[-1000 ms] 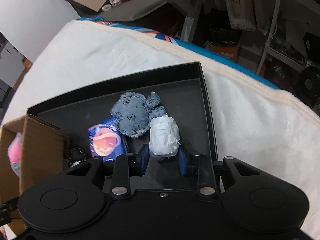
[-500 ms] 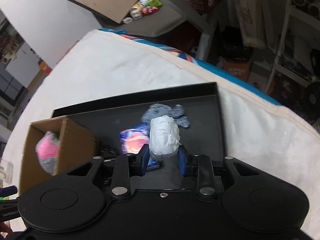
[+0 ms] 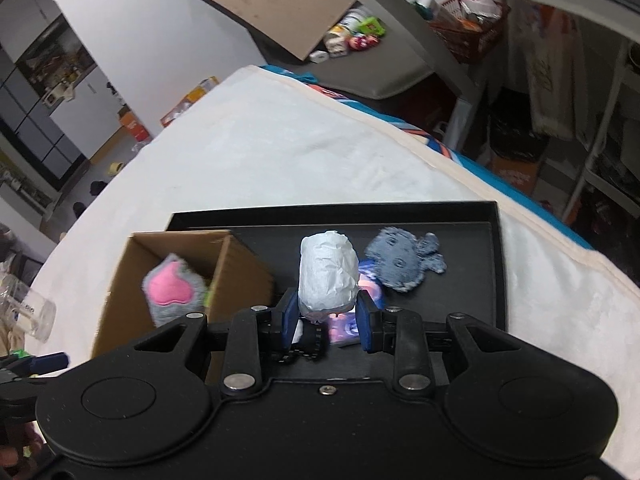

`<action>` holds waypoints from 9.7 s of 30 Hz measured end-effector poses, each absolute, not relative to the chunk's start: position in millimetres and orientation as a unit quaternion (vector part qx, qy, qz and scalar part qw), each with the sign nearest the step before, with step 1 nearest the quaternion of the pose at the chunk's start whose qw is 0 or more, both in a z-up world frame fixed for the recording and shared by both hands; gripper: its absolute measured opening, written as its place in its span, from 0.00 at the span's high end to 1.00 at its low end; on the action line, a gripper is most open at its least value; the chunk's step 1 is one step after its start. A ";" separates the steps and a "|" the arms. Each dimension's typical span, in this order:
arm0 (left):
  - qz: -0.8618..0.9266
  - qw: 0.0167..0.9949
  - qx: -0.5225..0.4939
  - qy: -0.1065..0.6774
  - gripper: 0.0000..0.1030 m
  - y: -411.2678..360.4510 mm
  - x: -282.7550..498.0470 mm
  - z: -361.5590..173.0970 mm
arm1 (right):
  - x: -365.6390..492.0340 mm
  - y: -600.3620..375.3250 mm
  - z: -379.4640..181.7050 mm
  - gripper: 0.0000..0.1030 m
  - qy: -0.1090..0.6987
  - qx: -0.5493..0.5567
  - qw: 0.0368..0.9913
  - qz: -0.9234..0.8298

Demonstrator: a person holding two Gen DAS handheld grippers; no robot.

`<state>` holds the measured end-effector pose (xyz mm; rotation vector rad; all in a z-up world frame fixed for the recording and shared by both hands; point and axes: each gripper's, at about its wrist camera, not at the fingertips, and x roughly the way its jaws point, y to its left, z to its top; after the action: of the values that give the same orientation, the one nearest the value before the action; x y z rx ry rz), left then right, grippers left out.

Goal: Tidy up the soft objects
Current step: 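Carry the white plush into the box and open the right gripper, then move the right gripper to the blue-purple tissue pack and grasp it, then carry the tissue pack into the box and open the right gripper, then move the right gripper to the blue denim elephant plush and grasp it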

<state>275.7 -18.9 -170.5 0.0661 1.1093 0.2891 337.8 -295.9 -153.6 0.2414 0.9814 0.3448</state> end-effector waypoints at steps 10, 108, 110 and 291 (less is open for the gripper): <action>0.131 0.839 0.013 0.527 0.51 -13.7 269.5 -176.5 | 329.7 -267.3 -132.9 0.71 0.454 0.100 0.861 0.204; 0.127 0.817 0.038 0.561 0.45 -39.6 288.4 -192.2 | 347.4 -288.0 -182.1 0.33 0.464 0.129 0.837 0.260; 0.130 0.816 0.042 0.561 0.44 -41.3 292.3 -191.6 | 350.3 -290.3 -185.6 0.33 0.464 0.127 0.838 0.256; 0.142 0.813 0.009 0.565 0.40 -30.7 288.9 -195.4 | 339.0 -267.8 -139.6 0.19 0.444 0.092 0.850 0.269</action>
<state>288.9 -30.7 -195.4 0.0193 1.2062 0.3028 339.0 -267.8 -139.6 0.1935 0.9360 0.5662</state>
